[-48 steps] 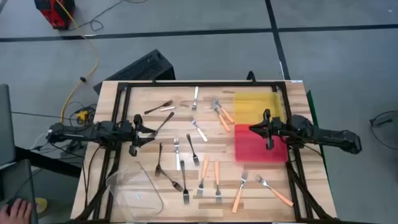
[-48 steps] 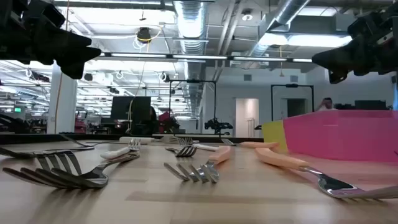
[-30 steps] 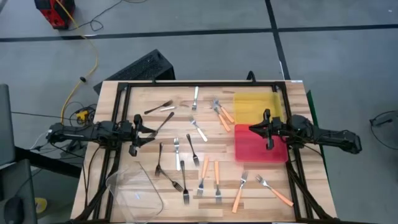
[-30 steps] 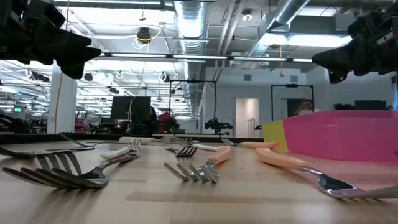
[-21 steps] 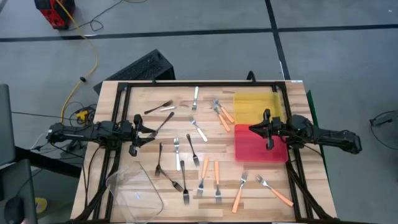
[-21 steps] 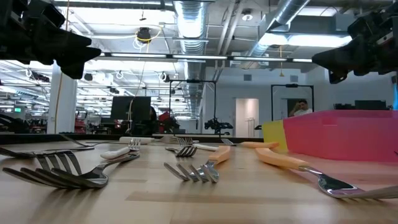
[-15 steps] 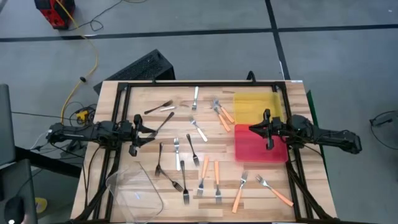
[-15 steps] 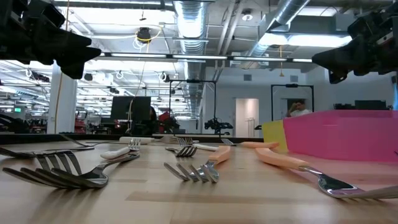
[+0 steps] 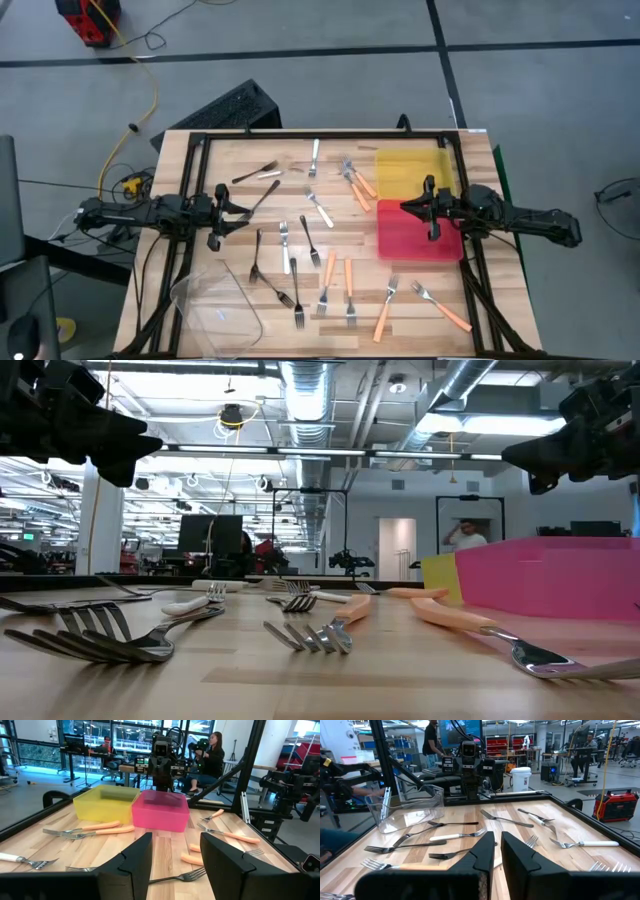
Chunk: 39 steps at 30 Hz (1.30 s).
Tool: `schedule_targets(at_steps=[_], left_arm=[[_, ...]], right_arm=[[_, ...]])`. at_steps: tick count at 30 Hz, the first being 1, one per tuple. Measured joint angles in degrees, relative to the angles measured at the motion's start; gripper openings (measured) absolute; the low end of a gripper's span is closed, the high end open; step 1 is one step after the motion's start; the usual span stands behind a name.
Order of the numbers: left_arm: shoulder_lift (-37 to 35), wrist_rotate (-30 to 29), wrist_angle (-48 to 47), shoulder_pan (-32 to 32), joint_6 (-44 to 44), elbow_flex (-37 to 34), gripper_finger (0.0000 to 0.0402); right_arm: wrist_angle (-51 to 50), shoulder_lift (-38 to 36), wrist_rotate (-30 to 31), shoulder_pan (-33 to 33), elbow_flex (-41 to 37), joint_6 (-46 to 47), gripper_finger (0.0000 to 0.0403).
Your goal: Sort silverware by color (type)
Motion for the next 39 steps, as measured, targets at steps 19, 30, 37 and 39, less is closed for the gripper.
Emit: schedule_targets(at_steps=[19, 30, 37, 39], left_arm=[[0.0, 0.0, 0.0, 0.0, 0.0, 0.0, 0.0151], [0.0, 0.0, 0.0, 0.0, 0.0, 0.0, 0.0151], [0.0, 0.0, 0.0, 0.0, 0.0, 0.0, 0.0151], [0.0, 0.0, 0.0, 0.0, 0.0, 0.0, 0.0151]], right_arm=[[0.0, 0.0, 0.0, 0.0, 0.0, 0.0, 0.006], [0.3, 0.0, -0.2, -0.1, 0.0, 6.9, 0.006], [0.3, 0.0, 0.5, 0.5, 0.0, 20.9, 0.006], [0.3, 0.0, 0.7, 0.5, 0.0, 22.1, 0.006]])
